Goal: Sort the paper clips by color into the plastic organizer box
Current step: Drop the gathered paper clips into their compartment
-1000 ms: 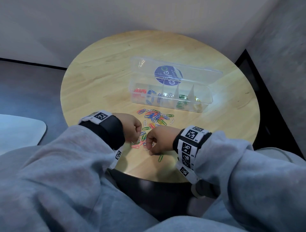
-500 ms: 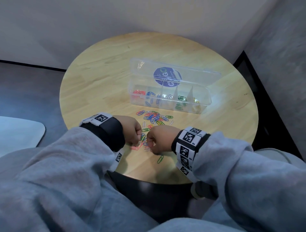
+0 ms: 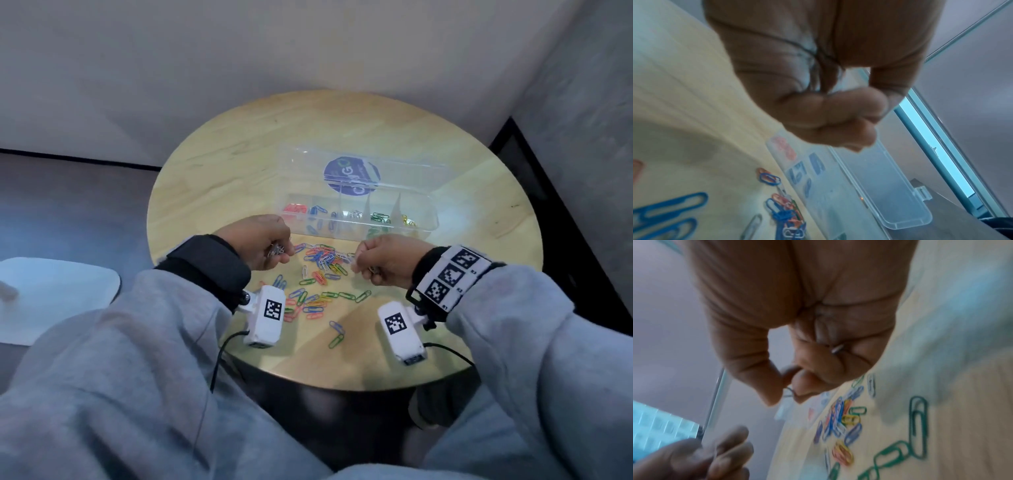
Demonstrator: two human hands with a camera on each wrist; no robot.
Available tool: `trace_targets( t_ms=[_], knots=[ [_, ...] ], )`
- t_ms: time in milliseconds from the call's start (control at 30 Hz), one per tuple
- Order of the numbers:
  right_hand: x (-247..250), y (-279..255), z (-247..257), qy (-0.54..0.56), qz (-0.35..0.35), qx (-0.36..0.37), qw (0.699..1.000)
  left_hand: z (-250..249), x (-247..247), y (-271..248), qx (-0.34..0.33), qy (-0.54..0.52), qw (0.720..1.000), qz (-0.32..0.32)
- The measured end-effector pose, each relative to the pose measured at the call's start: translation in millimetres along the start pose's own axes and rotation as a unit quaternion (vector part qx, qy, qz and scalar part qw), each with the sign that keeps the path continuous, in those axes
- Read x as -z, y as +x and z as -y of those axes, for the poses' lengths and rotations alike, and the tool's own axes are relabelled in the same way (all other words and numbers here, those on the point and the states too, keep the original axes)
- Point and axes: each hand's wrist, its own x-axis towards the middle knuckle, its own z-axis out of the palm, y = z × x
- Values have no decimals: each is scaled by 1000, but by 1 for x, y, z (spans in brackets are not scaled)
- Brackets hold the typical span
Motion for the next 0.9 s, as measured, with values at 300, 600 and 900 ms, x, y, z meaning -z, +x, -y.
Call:
trace_targets(
  t_ms=[300, 600, 900],
  knots=[
    [32, -15, -6, 281, -28, -4, 959, -26, -30, -10, 17, -36, 999, -28],
    [54, -13, 10, 383, -62, 10, 922, -51, -58, 10, 24, -164, 986, 24],
    [57, 26, 42, 406, -65, 27, 911, -68, -72, 57, 17, -171, 985, -10]
  ],
)
